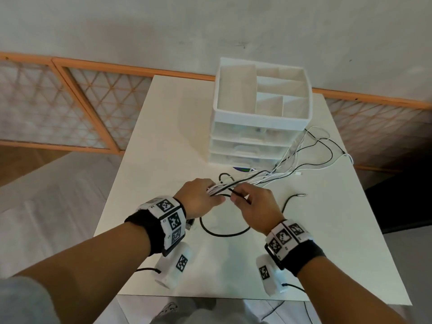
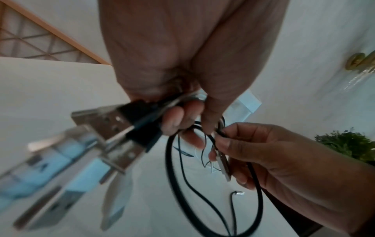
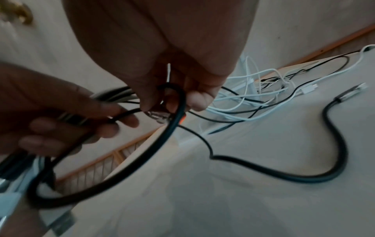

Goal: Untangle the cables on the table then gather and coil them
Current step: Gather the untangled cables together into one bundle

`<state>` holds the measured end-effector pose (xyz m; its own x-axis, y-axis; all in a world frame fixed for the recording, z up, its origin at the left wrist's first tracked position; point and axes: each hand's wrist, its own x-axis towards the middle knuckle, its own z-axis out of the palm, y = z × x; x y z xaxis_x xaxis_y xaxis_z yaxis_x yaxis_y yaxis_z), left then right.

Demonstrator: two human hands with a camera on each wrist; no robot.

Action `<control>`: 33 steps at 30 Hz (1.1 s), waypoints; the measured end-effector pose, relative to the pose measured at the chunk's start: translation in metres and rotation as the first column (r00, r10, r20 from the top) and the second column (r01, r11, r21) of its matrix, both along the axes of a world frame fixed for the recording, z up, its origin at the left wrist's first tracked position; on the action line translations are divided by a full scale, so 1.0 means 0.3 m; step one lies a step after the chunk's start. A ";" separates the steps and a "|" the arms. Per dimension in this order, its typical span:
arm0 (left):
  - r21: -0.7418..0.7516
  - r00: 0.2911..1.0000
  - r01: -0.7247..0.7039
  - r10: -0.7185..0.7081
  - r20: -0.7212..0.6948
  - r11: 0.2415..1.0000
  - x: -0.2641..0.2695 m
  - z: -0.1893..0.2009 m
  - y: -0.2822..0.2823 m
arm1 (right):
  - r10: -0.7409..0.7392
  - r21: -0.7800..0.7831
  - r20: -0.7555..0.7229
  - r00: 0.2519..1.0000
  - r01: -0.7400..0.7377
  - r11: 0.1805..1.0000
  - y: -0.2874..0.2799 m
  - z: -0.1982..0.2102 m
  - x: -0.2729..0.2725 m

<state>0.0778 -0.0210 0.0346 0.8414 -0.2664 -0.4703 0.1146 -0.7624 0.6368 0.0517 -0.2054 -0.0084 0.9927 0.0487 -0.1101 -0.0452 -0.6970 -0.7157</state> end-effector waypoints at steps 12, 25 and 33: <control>-0.138 0.970 -0.233 0.220 -0.102 0.963 0.110 0.097 -0.022 | -0.560 -0.306 -0.212 0.801 0.490 0.816 -0.346 0.011 -0.011; 0.350 0.947 0.305 -0.322 -0.011 0.886 0.122 0.146 -0.002 | -0.711 0.237 0.052 0.701 0.683 0.691 -0.468 0.281 0.196; 0.265 0.962 0.240 -0.265 0.065 0.934 0.125 0.109 -0.030 | -0.655 0.365 0.476 0.587 0.545 0.755 -0.488 0.520 0.326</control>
<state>0.1152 -0.0299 0.0674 0.8070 -0.3593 -0.4686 -0.1555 -0.8949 0.4183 0.1494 -0.3517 0.1476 0.6755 -0.6181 0.4020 0.0215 -0.5284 -0.8487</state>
